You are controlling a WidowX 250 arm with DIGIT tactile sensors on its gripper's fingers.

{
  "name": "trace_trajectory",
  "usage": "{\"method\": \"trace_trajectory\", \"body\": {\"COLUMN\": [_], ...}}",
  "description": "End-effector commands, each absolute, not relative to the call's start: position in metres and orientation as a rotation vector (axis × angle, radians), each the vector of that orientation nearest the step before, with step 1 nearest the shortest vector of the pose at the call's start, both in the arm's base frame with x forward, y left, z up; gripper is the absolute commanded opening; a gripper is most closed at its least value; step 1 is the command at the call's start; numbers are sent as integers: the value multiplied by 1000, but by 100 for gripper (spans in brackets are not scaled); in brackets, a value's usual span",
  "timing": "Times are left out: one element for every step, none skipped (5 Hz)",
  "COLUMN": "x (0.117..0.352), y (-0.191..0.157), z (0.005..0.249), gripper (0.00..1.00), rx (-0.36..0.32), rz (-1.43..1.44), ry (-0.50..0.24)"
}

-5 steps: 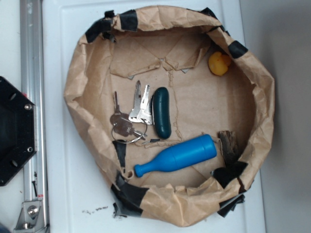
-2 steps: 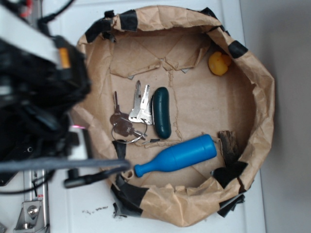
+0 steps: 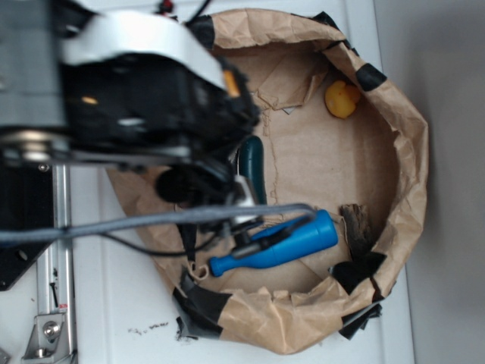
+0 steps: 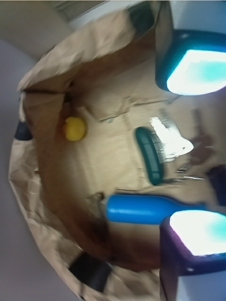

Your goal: Grab the yellow duck.

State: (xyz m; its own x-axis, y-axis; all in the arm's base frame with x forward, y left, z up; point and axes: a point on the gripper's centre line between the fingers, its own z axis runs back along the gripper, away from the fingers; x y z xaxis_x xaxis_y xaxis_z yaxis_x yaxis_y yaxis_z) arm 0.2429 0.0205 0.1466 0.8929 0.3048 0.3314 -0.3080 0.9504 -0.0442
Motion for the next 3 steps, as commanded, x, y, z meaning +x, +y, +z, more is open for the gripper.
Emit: {"method": "trace_trajectory", "body": {"x": [273, 286, 309], "y": [33, 42, 45], "z": [111, 86, 67], "gripper": [100, 100, 100], "rx": [82, 74, 72], "rz": [344, 364, 390], "ry": [-348, -353, -389]}}
